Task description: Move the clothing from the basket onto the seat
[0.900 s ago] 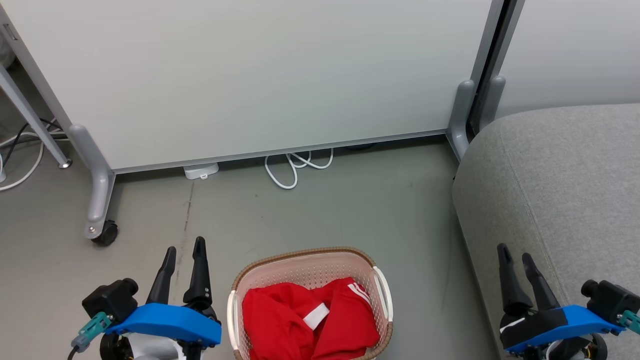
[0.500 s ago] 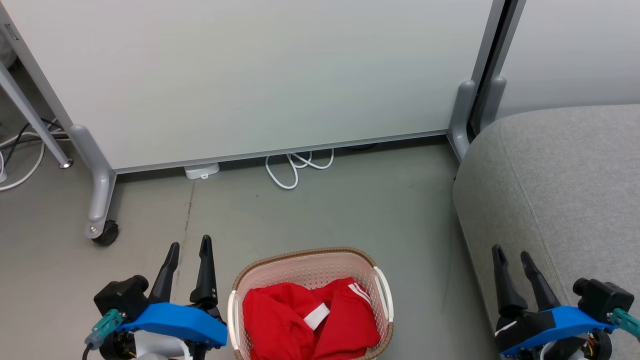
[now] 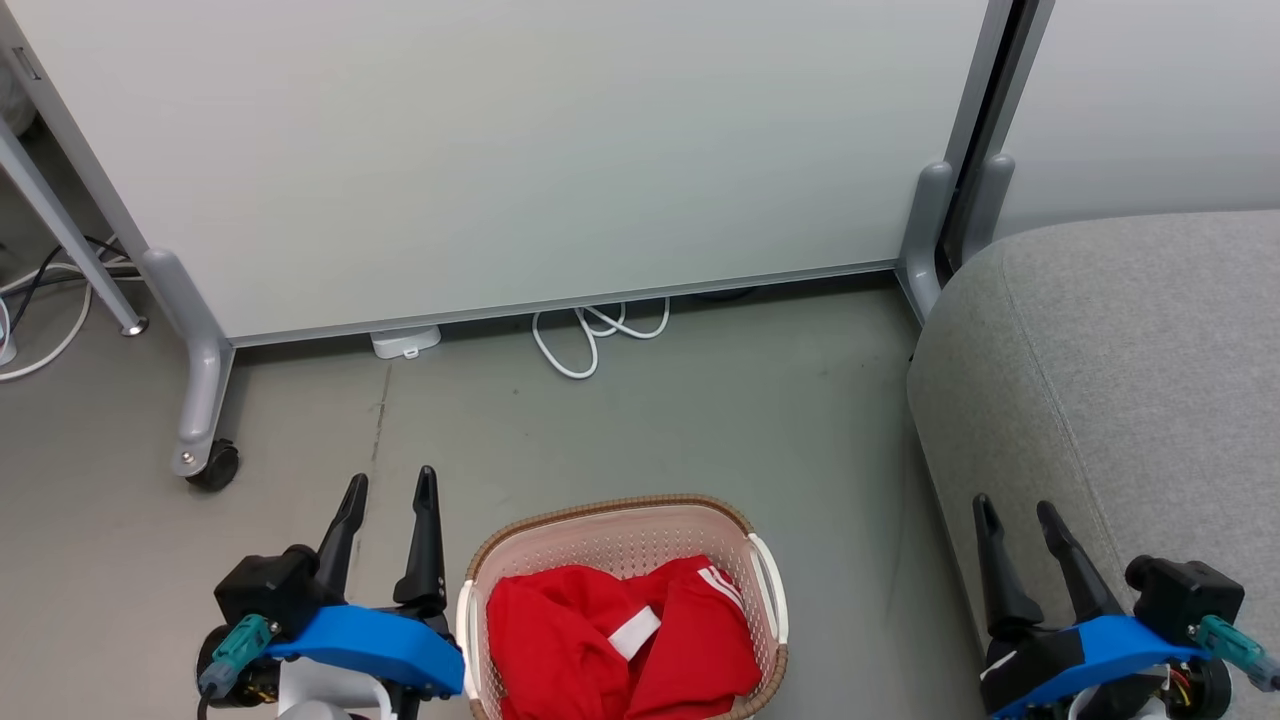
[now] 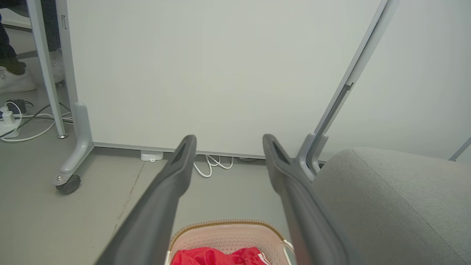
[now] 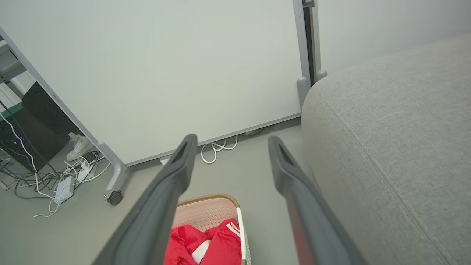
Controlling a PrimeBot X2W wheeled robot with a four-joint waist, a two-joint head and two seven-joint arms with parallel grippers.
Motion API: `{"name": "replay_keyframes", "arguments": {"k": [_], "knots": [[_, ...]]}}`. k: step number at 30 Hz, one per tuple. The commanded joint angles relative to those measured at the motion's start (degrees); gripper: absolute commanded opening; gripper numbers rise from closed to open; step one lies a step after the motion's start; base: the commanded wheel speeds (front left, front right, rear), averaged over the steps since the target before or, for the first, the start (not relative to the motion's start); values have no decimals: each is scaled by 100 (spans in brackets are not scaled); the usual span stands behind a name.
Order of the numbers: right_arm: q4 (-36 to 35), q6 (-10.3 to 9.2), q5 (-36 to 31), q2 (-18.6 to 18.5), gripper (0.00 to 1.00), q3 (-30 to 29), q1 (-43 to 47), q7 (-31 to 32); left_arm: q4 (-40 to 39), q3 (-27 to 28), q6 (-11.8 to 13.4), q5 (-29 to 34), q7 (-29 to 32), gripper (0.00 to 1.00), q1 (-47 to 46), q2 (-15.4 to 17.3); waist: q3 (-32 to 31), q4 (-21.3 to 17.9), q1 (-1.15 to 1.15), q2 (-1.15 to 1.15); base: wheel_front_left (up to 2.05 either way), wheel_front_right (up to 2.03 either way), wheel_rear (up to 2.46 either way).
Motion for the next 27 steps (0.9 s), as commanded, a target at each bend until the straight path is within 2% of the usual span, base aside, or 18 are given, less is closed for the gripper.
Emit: {"name": "replay_keyframes", "arguments": {"k": [1, 27], "knots": [[-17, 11, -120, -32, 100, 8, -104, -50, -12, -16, -33, 120, -44, 100, -114, 9, 2, 0, 0, 0, 0, 0, 0], [-37, 9, -1239, -34, 100, 105, -46, -276, 206, -36, -61, 967, -334, 100, -134, -25, -15, -7, 0, 0, 0, 0, 0]]}}
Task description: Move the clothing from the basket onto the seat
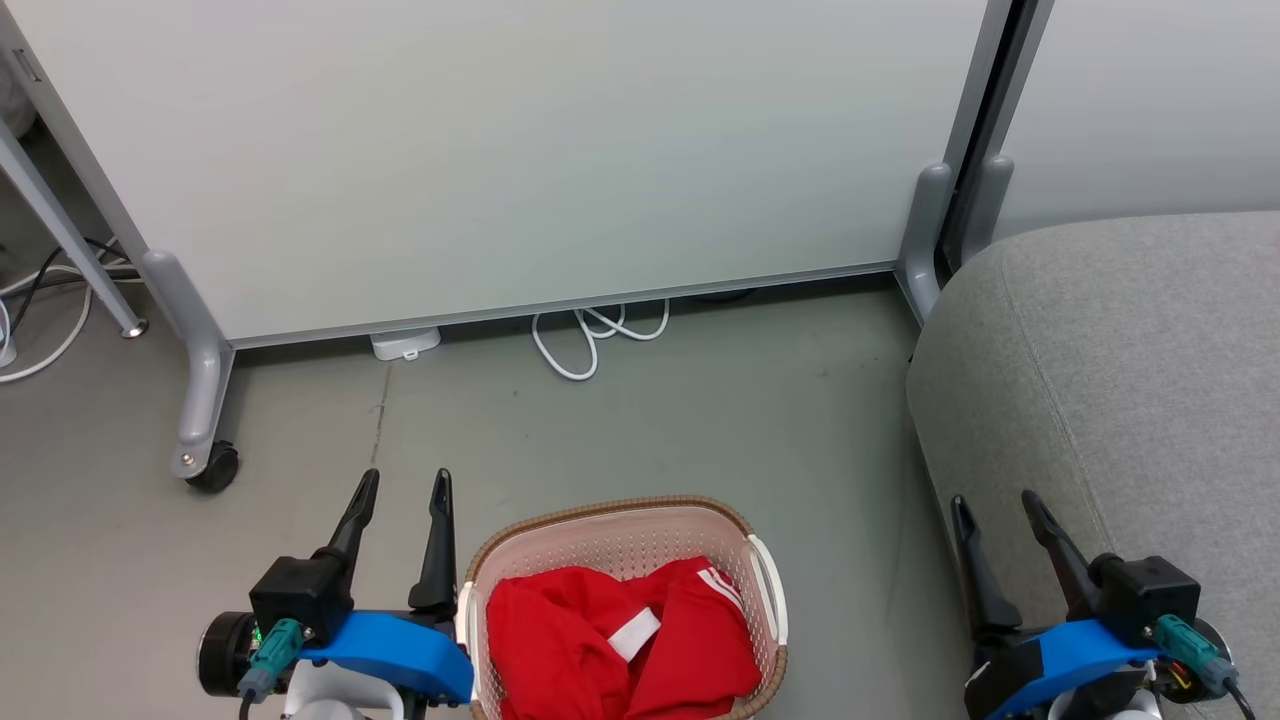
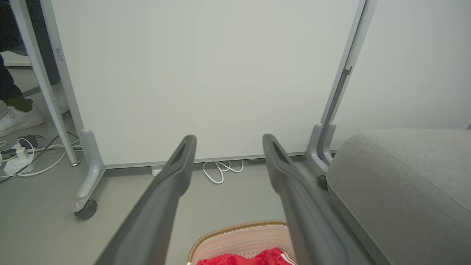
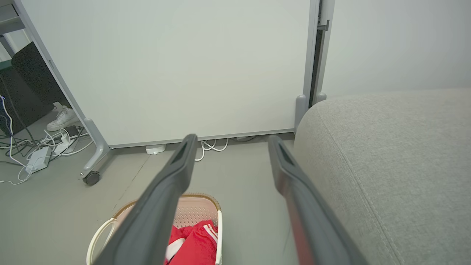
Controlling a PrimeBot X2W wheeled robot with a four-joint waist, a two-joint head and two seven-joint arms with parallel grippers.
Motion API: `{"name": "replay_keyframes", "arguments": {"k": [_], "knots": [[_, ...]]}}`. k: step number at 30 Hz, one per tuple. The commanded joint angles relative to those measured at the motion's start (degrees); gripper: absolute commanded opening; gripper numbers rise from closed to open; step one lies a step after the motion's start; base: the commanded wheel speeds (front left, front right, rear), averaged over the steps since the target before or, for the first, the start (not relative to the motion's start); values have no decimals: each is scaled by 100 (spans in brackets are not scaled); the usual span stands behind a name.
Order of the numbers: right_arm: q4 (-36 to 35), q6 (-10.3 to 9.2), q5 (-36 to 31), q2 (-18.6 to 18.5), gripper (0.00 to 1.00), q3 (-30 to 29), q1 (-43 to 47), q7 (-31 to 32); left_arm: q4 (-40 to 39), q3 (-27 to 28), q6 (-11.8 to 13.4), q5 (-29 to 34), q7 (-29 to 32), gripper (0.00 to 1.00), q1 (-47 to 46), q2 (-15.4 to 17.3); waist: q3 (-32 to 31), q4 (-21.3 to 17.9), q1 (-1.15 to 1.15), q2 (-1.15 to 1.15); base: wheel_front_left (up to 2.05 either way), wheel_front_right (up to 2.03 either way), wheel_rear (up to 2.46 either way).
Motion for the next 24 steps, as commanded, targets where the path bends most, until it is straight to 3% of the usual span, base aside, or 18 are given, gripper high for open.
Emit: {"name": "replay_keyframes", "arguments": {"k": [1, 24], "knots": [[-26, 2, -120, -30, 100, 10, -14, -49, 20, -23, -22, 103, -46, 100, -71, -5, -1, 1, 0, 0, 0, 0, 0], [52, 3, -229, -30, 100, 32, -60, -143, 117, -24, -11, 168, -104, 100, -69, -11, 21, -64, 0, 0, 0, 0, 0]]}}
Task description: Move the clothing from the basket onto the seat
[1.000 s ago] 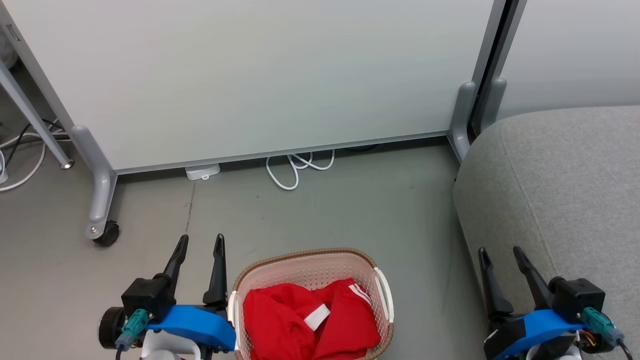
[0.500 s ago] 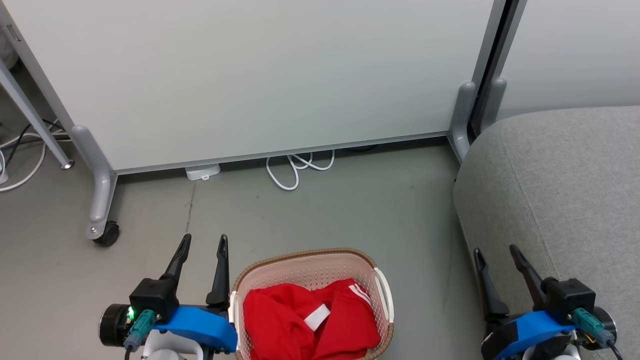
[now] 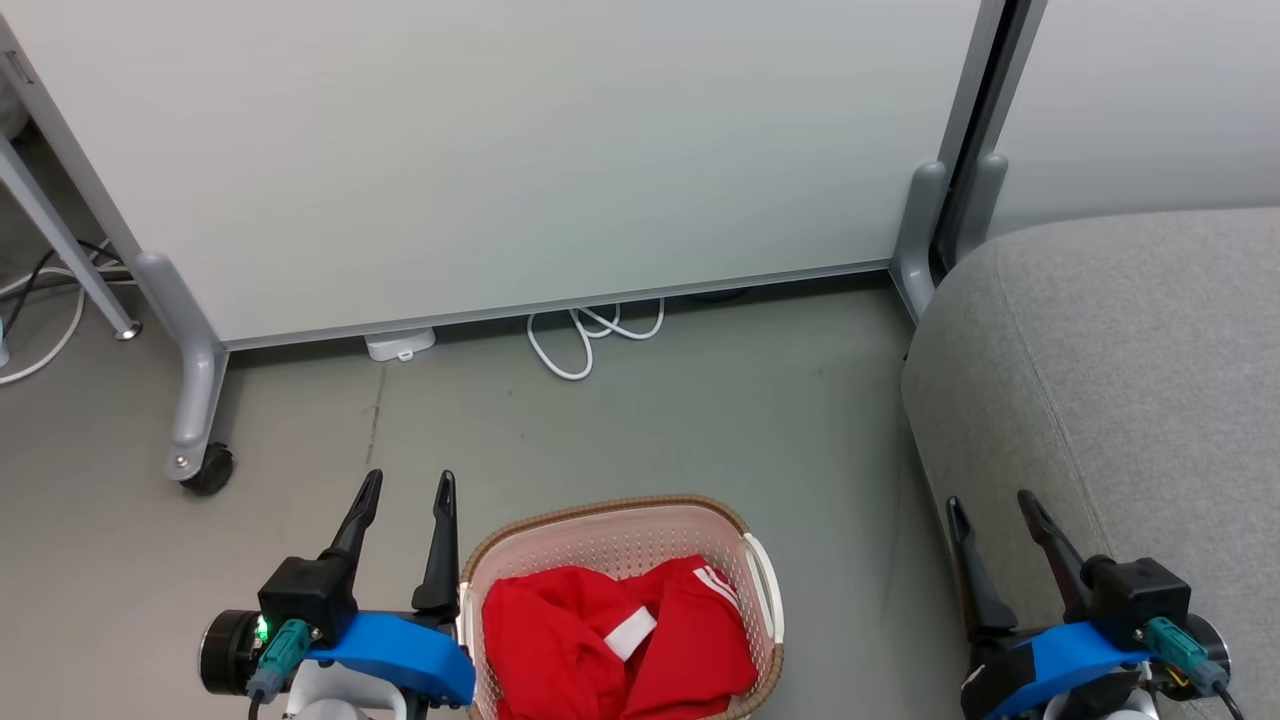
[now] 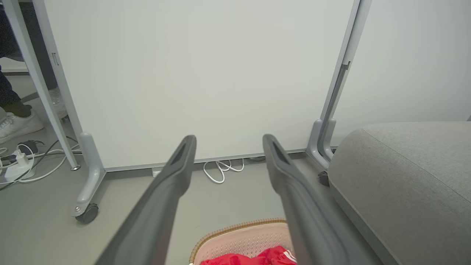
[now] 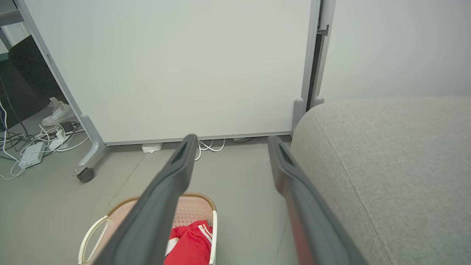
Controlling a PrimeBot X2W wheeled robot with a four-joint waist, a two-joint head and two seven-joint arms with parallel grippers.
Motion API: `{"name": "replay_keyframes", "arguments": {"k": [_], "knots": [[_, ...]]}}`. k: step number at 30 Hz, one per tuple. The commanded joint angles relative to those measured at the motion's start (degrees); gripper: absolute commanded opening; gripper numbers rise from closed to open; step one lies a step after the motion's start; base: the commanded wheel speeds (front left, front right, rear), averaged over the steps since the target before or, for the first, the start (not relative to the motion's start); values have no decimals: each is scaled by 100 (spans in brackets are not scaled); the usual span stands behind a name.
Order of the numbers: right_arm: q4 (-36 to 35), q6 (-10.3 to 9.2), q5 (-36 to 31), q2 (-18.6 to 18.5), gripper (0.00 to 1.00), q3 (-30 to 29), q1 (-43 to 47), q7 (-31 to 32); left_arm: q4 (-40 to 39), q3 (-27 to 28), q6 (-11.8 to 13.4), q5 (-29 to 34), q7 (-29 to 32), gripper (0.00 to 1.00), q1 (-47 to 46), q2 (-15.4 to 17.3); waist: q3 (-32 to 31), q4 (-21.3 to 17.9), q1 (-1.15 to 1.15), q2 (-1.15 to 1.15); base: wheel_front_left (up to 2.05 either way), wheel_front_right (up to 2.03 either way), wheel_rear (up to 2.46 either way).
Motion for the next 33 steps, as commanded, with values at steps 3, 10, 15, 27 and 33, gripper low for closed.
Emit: {"name": "replay_keyframes", "arguments": {"k": [3, 10, 15, 27, 33], "knots": [[-42, 3, 25, -28, 100, 50, -93, -26, 38, -21, 6, -37, -30, 100, -48, -4, 116, -83, 0, 0, 0, 0, 0], [-103, 3, 76, -27, 100, 181, -264, -52, 231, -48, -15, 37, -29, 100, -232, 3, 536, -297, 0, 0, 0, 0, 0], [-170, 3, 108, -26, 100, 340, -499, -90, 553, -129, -37, 52, -28, 100, -555, 77, 1060, -517, 0, 0, 0, 0, 0], [-255, 2, 265, -22, 100, 798, -1214, -213, 1695, -608, -39, 61, -29, 100, -1704, 334, 2550, -1065, 0, 0, 0, 0, 0], [-293, 2, 372, -21, 100, 1020, -1522, -251, 2214, -953, -39, 21, -27, 100, -2237, 529, 3186, -1305, 0, 0, 0, 0, 0]]}}
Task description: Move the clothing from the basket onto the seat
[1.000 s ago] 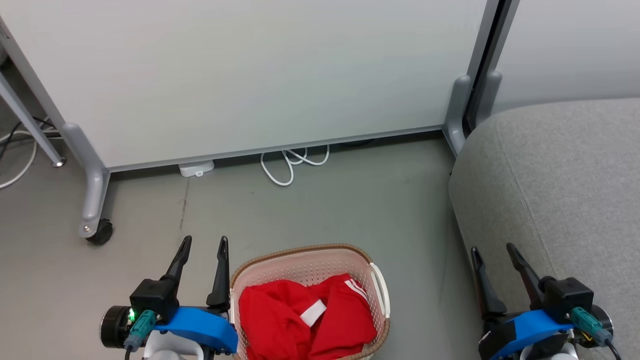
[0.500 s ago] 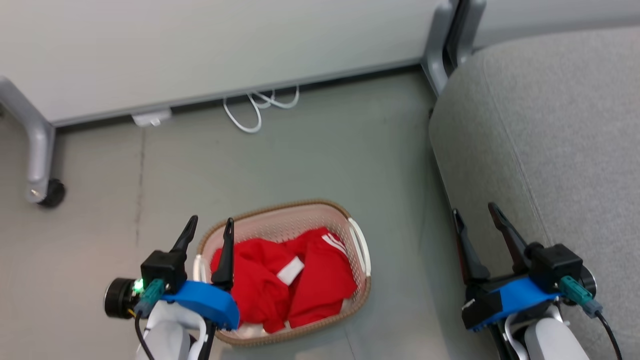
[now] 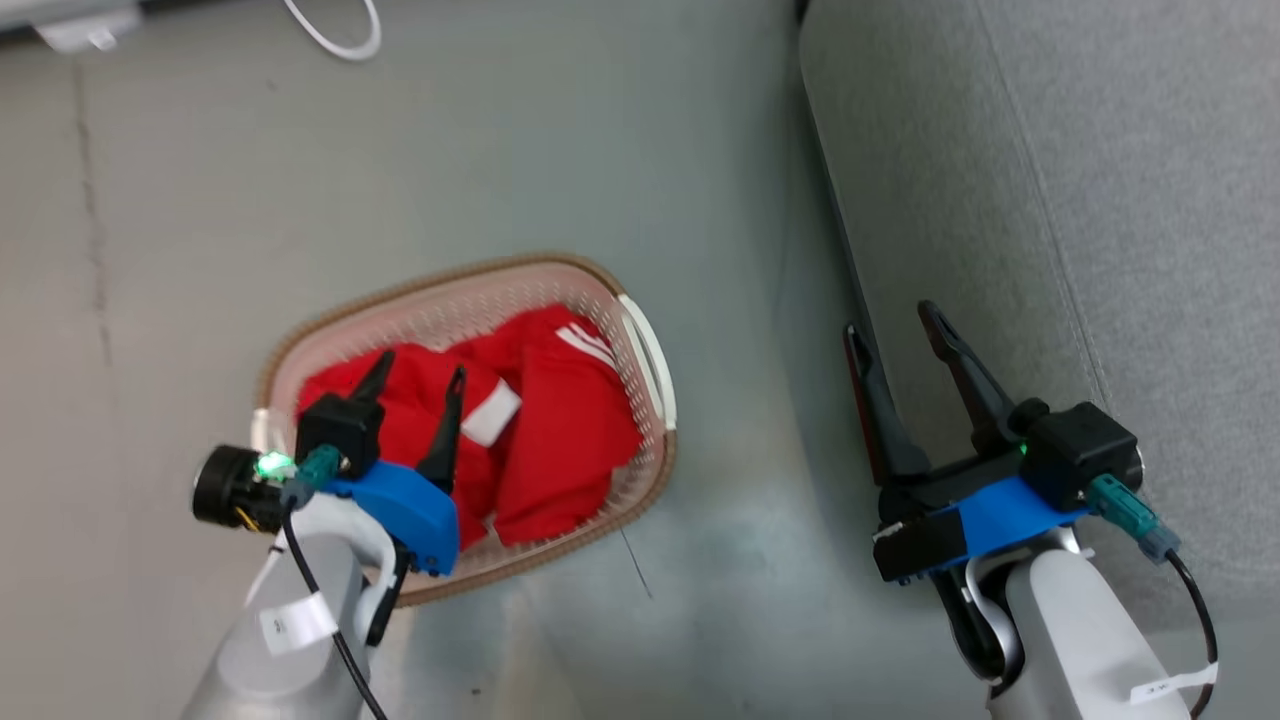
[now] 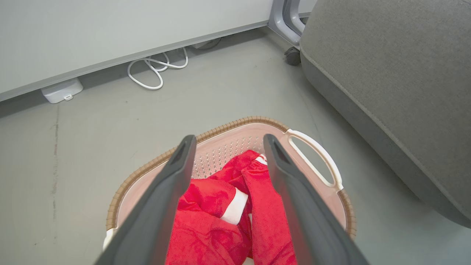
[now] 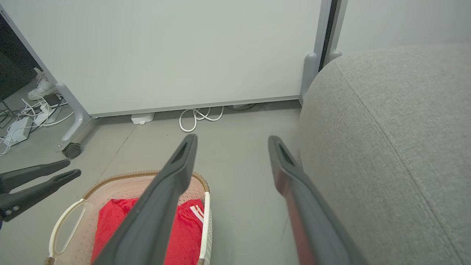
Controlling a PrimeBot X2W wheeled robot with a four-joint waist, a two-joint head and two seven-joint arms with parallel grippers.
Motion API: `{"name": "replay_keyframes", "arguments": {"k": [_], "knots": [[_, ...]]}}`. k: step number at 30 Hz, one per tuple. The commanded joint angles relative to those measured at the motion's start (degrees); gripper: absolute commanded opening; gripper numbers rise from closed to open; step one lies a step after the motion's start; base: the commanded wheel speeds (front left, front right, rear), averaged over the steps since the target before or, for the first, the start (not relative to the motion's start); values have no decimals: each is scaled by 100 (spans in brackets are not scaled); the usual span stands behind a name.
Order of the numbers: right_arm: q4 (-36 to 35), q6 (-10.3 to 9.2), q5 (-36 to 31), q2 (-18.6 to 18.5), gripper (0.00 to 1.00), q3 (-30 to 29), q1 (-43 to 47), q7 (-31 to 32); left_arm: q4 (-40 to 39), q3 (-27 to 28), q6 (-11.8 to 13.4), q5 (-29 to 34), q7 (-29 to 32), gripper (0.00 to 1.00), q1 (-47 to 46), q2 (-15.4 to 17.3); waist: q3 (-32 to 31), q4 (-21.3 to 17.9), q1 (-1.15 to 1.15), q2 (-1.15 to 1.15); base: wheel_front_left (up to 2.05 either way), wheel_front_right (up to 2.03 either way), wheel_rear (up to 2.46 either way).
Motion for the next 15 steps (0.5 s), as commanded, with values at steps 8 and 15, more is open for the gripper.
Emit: {"name": "replay_keyframes", "arguments": {"k": [8, 15], "knots": [[-95, 1, 254, -10, 100, 288, -495, -57, 665, -840, -7, 21, 62, 100, -911, 551, 1225, -570, -1, 0, 0, 0, 0], [-294, 1, 471, -9, 100, 449, -641, -56, 1066, -1530, -7, -33, 223, 100, -1381, 940, 1745, -747, -1, 0, 0, 0, 0]]}}
